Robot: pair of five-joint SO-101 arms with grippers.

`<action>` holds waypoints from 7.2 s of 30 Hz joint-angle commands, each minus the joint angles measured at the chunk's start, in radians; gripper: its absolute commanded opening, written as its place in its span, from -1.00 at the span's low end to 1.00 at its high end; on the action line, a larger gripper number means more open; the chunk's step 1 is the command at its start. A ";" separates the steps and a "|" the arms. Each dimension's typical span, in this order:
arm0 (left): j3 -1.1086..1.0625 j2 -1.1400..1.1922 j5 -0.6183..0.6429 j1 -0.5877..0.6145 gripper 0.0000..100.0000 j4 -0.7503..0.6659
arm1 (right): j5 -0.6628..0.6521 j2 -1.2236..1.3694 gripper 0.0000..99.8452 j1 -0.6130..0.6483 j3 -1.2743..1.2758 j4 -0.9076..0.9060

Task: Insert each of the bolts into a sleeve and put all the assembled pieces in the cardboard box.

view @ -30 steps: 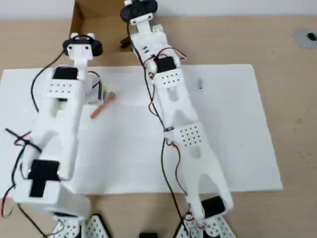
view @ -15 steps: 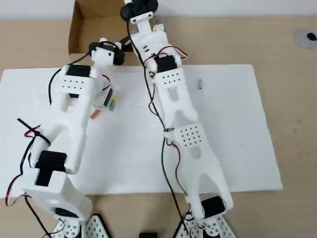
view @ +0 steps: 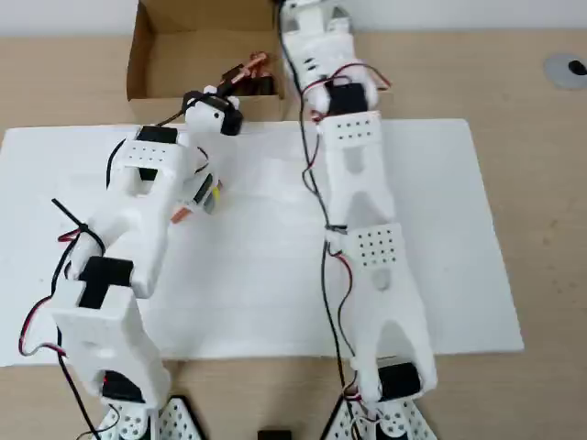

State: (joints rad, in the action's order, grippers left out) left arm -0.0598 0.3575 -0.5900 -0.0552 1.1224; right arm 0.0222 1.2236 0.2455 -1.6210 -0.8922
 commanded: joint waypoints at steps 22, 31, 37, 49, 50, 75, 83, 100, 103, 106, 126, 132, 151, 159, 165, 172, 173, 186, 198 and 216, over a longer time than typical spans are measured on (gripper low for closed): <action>-0.365 -0.572 0.290 0.123 -0.65 -0.299 | -0.008 -0.852 -0.44 -0.211 0.074 -0.901; -0.730 -0.895 0.350 0.229 -0.65 -0.582 | -0.005 -1.351 -0.44 -0.200 1.190 -0.895; -0.783 -0.947 0.410 0.239 -0.65 -0.623 | -0.005 -1.635 -0.44 -0.163 1.966 -0.713; -0.842 -0.946 0.497 0.236 -0.65 -0.672 | -0.005 -1.971 -0.44 -0.156 2.617 -0.345; -0.852 -0.947 0.514 0.236 -0.65 -0.689 | -0.005 -1.989 -0.44 -0.156 2.661 -0.301; -0.879 -0.947 0.680 0.256 -0.65 -0.707 | -0.009 -2.778 -0.44 -0.159 3.183 -0.170; -0.893 -0.944 0.756 0.259 -0.65 -0.707 | -0.009 -3.083 -0.44 -0.160 3.252 -0.295; -1.097 -0.941 0.796 0.281 -0.65 -1.042 | -0.011 -3.145 -0.44 -0.159 3.270 -0.301; -1.108 -0.895 0.798 0.281 -0.65 -1.103 | -0.011 -3.145 -0.44 -0.159 3.270 -0.301; -1.086 -0.808 0.798 0.282 -0.65 -1.155 | -0.011 -3.145 -0.44 -0.159 3.270 -0.301; -0.984 -0.650 0.796 0.290 -0.65 -1.185 | -0.011 -3.145 -0.44 -0.159 3.270 -0.301; -0.982 -0.647 0.796 0.290 -0.65 -1.185 | -0.011 -3.145 -0.44 -0.159 3.270 -0.301; -0.984 -0.648 0.796 0.290 -0.65 -1.185 | -0.011 -3.145 -0.44 -0.159 3.270 -0.301; -0.984 -0.650 0.796 0.290 -0.65 -1.157 | -0.011 -3.145 -0.44 -0.159 3.270 -0.301; -0.796 -0.642 0.779 0.290 -0.65 -0.804 | -0.011 -3.145 -0.44 -0.159 3.270 -0.301; -0.565 -0.645 0.545 0.112 -0.65 -0.381 | -0.011 -3.145 -0.44 -0.159 3.270 -0.301; -0.548 -0.648 0.509 0.078 -0.65 -0.330 | -0.011 -3.145 -0.44 -0.159 3.270 -0.301; -0.255 -0.648 0.238 -0.041 -0.65 0.138 | -0.011 -3.145 -0.44 -0.159 3.270 -0.301; -0.242 -0.542 0.020 -0.080 -0.64 0.049 | -0.006 -3.145 -0.44 -0.157 3.281 -0.262; -0.150 -0.332 -0.190 -0.035 -0.64 -0.068 | -0.061 -3.143 -0.44 -0.159 3.257 -0.109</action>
State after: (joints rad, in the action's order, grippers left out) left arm -0.2685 0.0215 -0.7633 -0.1028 1.0702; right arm 0.0161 -1.8006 0.0706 1.6655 -1.0196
